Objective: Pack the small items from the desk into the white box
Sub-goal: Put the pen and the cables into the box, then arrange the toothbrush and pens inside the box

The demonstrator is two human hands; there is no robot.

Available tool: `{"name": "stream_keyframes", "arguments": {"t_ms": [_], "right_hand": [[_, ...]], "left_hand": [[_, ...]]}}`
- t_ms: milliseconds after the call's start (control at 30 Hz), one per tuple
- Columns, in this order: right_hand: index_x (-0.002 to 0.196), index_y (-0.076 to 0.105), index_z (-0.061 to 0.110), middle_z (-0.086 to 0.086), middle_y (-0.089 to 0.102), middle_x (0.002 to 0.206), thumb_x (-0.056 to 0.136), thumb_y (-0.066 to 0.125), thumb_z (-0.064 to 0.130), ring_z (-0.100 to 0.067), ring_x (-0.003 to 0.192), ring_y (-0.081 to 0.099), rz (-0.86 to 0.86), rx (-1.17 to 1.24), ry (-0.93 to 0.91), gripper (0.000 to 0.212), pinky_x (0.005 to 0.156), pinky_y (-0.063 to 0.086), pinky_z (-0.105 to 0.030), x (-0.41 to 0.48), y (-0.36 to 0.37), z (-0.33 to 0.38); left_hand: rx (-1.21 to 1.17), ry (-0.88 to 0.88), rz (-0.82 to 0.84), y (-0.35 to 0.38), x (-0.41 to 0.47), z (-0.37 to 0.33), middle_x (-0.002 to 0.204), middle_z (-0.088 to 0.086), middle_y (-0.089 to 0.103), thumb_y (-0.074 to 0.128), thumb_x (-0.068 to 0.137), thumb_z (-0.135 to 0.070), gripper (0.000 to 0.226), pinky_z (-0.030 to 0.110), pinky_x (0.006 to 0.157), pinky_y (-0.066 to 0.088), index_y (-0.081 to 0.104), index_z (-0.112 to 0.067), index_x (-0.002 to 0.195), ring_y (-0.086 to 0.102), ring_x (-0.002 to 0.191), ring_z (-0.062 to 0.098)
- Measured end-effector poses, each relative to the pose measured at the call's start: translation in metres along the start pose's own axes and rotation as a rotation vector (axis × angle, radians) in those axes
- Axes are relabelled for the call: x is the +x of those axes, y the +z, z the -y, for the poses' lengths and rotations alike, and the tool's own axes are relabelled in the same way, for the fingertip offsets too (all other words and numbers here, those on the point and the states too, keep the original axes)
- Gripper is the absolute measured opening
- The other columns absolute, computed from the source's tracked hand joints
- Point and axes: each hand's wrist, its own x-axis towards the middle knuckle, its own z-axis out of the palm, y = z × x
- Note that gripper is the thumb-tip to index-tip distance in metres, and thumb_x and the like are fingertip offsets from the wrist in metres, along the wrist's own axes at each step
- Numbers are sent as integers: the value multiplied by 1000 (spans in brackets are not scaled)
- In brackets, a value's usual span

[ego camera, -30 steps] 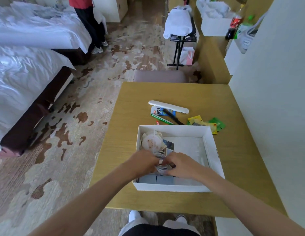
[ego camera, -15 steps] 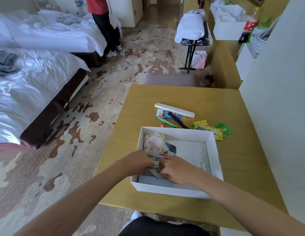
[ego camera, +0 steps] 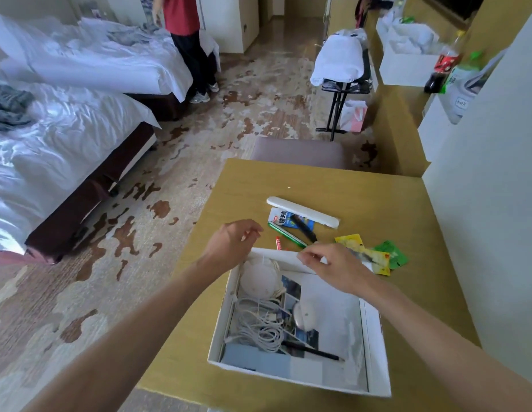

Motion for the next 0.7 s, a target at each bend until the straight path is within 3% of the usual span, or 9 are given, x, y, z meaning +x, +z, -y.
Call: {"name": "stream_keyframes", "arguments": {"t_ms": [100,200,367,467,567,633,700], "right_hand": [[87,69,10,-8,69,75,97,50,39,-11,60,58,-71,-13,105,36,56,41,-28,33,-19,-15],[94,71,6,-18,72,87,98,49,35,-32,80,66,-87,29,234,36,67,50,-41,67,-21,-35],[96,70,17,-1,71,94,93,53,35,-19,85,65,83,-185,320,24,77,52,-39,124,-6,-71],[95,64,19,0,65,92,90,56,36,-19,83,62,201,-381,336,19,69,53,-37,151,14,-89],[91,57,23,1,54,90,88,58,35,-21,82,59,238,-518,322,12,55,40,-30,167,33,-101],[98,58,19,-2,55,92,87,58,34,-23,83,58,249,-576,308,18,61,44,-32,173,40,-108],[93,55,17,-3,55,90,85,58,31,-24,81,59,261,-566,302,17,61,44,-33,175,45,-115]], "left_hand": [[7,-47,97,12,45,8,98,-2,72,49,90,-12,22,28,70,52,68,-21,99,63,77,14],[40,-20,266,27,84,26,111,5,69,53,90,-7,23,25,76,47,66,-14,108,62,86,21],[425,245,632,59,124,55,131,-5,57,58,90,-21,34,34,90,47,56,-25,124,57,111,18],[523,408,760,83,134,65,134,-5,54,57,90,-19,38,39,87,51,53,-25,128,52,120,18],[574,523,765,100,138,79,135,-2,51,52,92,-19,41,38,84,52,49,-24,132,50,122,20],[589,579,732,106,140,88,133,1,53,47,96,-22,36,38,83,51,49,-20,132,50,120,22],[616,580,712,110,140,97,127,4,54,42,98,-26,33,39,83,49,52,-14,127,50,118,23]]}}
